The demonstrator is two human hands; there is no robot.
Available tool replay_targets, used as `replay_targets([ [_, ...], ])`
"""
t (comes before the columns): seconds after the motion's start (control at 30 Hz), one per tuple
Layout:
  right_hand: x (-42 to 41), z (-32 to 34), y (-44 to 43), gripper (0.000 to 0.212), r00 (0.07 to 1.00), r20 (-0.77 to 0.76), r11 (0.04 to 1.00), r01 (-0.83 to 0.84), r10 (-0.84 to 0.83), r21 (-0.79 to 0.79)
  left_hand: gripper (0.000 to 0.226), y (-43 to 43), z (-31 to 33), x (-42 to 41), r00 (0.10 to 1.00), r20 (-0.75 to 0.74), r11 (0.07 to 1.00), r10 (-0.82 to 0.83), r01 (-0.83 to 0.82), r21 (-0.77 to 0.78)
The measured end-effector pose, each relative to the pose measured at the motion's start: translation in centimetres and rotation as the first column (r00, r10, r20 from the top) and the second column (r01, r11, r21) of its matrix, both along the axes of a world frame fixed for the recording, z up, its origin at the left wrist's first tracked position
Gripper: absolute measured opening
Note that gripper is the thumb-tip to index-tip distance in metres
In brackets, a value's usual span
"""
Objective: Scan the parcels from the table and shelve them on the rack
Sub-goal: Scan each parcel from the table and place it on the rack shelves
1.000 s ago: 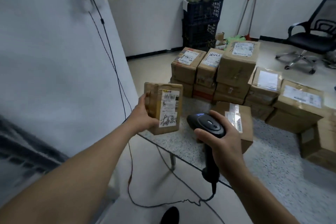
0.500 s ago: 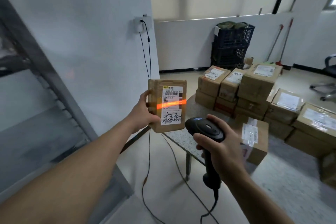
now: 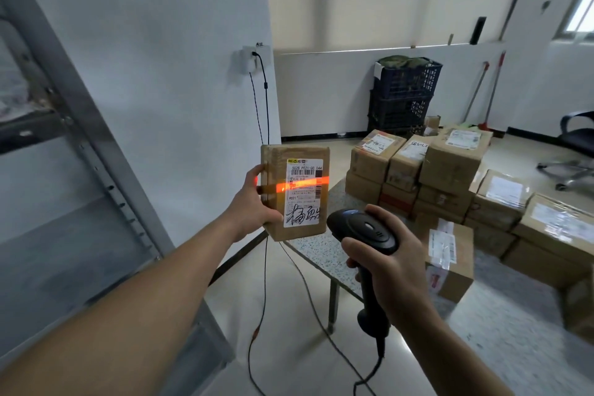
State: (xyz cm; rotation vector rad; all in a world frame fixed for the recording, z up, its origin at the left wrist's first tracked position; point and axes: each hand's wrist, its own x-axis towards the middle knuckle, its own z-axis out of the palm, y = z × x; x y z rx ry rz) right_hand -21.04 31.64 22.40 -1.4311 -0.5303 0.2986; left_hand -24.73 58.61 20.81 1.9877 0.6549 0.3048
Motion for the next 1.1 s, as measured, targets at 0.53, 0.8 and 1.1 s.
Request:
replay_targets([
  [0.53, -0.6, 1.0, 0.3, 0.067, 0.997, 0.07, 0.999, 0.024, -0.026, 0.031, 0.11, 0.1, 0.4, -0.9, 1.0, 0.012, 1.0, 0.002, -0.002, 0.03],
  [0.8, -0.5, 0.8, -0.3, 0.082, 0.994, 0.106, 0.999, 0.039, -0.04, 0.02, 0.112, -0.5, 1.1, -1.5, 0.999, 0.044, 0.999, 0.015, -0.013, -0.033],
  [1.1, -2.1, 1.9, 0.2, 0.085, 0.987, 0.14, 0.997, -0.08, 0.078, 0.008, 0.112, -0.7, 3.5, -5.5, 0.989, 0.087, 0.992, 0.116, -0.11, -0.066],
])
